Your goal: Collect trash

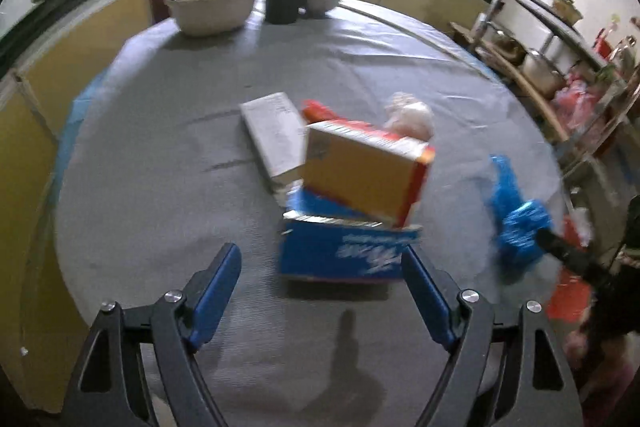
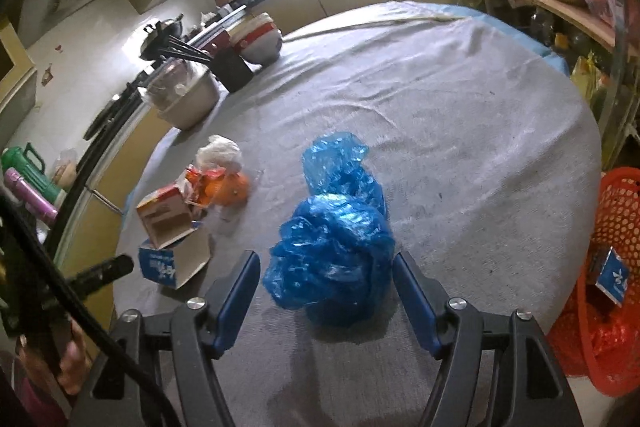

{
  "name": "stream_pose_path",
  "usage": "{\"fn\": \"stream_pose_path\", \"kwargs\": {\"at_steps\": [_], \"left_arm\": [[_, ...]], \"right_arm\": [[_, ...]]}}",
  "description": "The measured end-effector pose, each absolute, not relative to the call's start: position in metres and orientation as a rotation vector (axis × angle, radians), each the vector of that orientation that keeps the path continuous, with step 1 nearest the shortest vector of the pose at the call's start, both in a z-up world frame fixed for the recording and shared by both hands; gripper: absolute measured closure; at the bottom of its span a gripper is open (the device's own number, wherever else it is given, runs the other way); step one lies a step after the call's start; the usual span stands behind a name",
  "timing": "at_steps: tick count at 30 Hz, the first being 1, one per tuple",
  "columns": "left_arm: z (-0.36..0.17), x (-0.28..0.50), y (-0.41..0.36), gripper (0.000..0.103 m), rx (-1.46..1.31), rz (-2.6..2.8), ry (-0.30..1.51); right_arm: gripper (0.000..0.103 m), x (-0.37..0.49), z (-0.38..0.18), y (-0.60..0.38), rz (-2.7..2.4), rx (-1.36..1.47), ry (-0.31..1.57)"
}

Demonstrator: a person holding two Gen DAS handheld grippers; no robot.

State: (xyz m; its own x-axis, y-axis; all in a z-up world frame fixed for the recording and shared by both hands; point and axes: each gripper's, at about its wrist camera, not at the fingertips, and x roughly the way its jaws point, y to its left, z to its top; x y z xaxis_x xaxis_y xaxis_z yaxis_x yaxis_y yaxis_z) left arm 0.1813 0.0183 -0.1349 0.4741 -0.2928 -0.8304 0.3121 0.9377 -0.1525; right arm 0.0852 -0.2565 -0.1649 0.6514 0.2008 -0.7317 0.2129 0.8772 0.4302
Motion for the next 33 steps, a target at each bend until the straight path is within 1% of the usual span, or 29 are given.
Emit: {"fn": "stream_pose_path", "kwargs": {"at_steps": [3,6,8,9,10,16,18,20,22,26,29,33], "left_arm": [[-0.138,0.168,0.023,0.02,0.043,-0.394,0.971],[-0.158,0.176,0.037,0.02,-0.04,-0.388,1.061],[-0.156,0.183,0.049,0.021,-0.111,-0.35,1.064],[-0.152,0.184,0.052,0.021,-0.129,-0.35,1.05],[-0.142,0.188,0.054,0.021,-0.149,-0.358,1.025],[-0.085,0.224,0.031,0.02,-0.269,-0.371,1.001],[-0.069,0.242,0.001,0.02,-0.201,-0.307,1.019],[-0.067,0.259,-0.032,0.02,-0.057,-0.211,1.056],[-0.077,0.277,-0.065,0.02,0.095,-0.075,1.088],[-0.107,0.279,-0.105,0.02,0.279,-0.039,1.163],[-0.122,0.269,-0.103,0.02,0.362,-0.018,1.176],[-0.128,0.262,-0.073,0.02,0.34,-0.038,1.217]], "right_arm": [[0.031,0.089,-0.17,-0.254,-0.011,0.5,0.888],[0.031,0.093,-0.177,-0.257,-0.008,0.528,0.899],[0.031,0.094,-0.179,-0.257,-0.011,0.527,0.895],[0.039,0.095,-0.179,-0.255,-0.013,0.504,0.887],[0.045,0.096,-0.178,-0.253,-0.015,0.476,0.884],[0.048,0.098,-0.18,-0.246,-0.021,0.448,0.873],[0.048,0.098,-0.18,-0.246,-0.017,0.453,0.874],[0.048,0.097,-0.18,-0.248,-0.01,0.464,0.878],[0.048,0.095,-0.181,-0.251,-0.005,0.484,0.881],[0.048,0.093,-0.182,-0.254,0.003,0.504,0.882],[0.048,0.093,-0.181,-0.253,0.012,0.502,0.885],[0.048,0.093,-0.182,-0.255,0.022,0.518,0.883]]}}
